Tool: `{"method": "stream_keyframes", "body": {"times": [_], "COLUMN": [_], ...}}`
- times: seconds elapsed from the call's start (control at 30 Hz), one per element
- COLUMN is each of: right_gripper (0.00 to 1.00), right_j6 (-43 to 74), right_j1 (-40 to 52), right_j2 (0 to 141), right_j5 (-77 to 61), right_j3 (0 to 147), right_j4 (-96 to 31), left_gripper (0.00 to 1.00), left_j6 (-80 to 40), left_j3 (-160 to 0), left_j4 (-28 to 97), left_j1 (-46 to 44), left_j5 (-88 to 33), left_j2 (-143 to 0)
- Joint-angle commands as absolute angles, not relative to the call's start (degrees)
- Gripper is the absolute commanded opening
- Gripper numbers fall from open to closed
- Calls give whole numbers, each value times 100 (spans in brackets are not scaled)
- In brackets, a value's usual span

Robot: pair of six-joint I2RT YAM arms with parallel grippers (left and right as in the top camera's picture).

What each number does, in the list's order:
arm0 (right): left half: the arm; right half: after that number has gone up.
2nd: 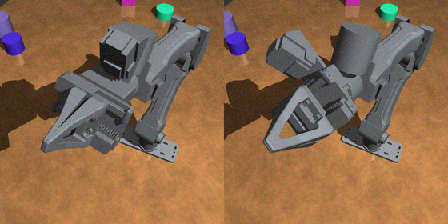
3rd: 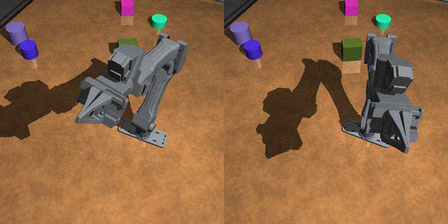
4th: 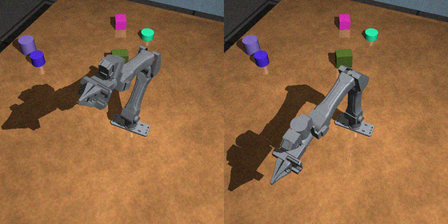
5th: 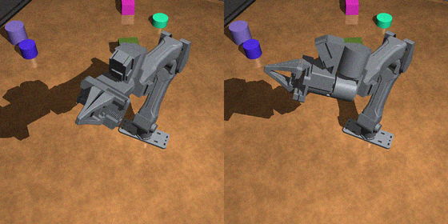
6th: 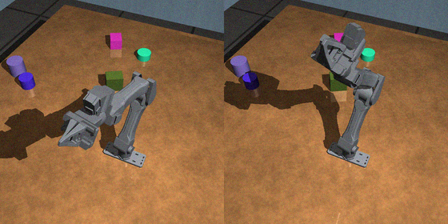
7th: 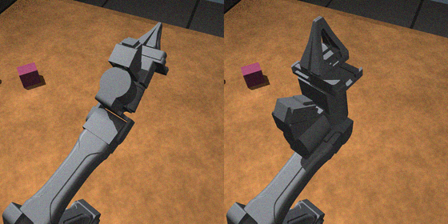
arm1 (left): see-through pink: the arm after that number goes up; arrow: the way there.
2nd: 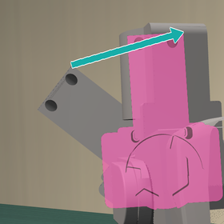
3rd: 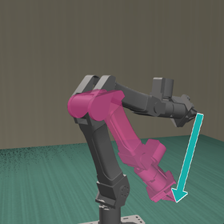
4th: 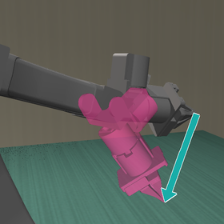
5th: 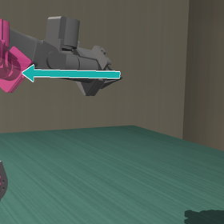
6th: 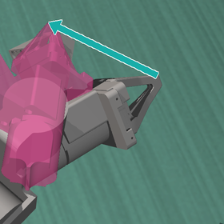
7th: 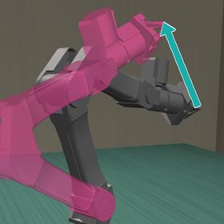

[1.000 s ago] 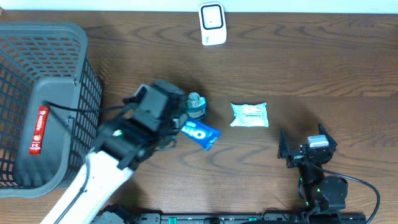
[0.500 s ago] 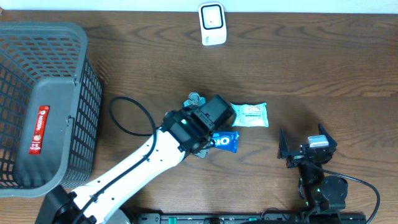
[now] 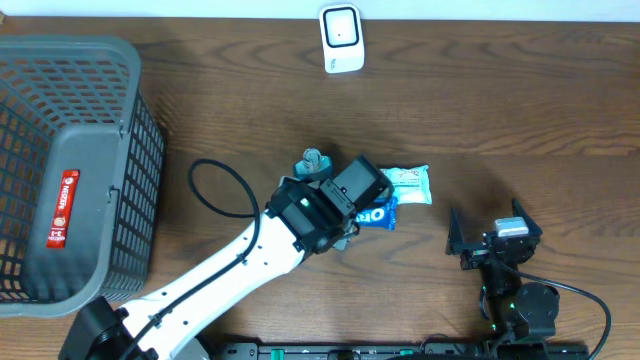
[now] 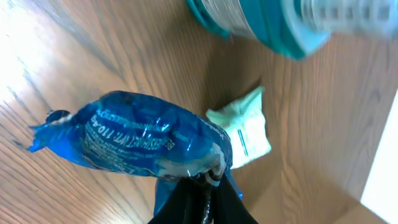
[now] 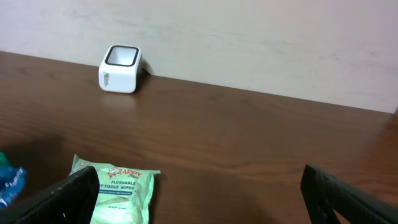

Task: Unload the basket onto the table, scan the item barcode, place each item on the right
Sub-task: 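Lift the Oreo pack out and move it toward the scanner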

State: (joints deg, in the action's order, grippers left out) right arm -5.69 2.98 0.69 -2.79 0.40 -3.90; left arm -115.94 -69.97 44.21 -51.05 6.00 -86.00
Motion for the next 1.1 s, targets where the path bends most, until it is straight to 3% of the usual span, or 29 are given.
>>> {"method": "stream_keyframes", "body": {"times": [0.0, 0.77, 0.87, 1.0, 1.07], "right_gripper": [99, 99, 99, 99, 99], "right_j6": [-650, -650, -650, -650, -650], "right_j1": [342, 342, 342, 342, 342], "right_j2": [43, 43, 43, 43, 43], "right_j5": [-246, -246, -244, -244, -246], "right_j3": [32, 32, 32, 32, 32], "right_j4": [-412, -412, -412, -412, -412], "left_gripper": [7, 8, 23, 66, 72], "left_j6": [-11961, -11950, -11948, -11948, -11948], "left_j3": [-6947, -6947, -6947, -6947, -6947], "left_j4": [4313, 3846, 3846, 3846, 3844], "left_j1": [-5236, -5682, -5682, -5682, -5682], "left_j5": [718, 648, 646, 646, 646], "left_j2": [-8726, -9765, -9765, -9765, -9765]}}
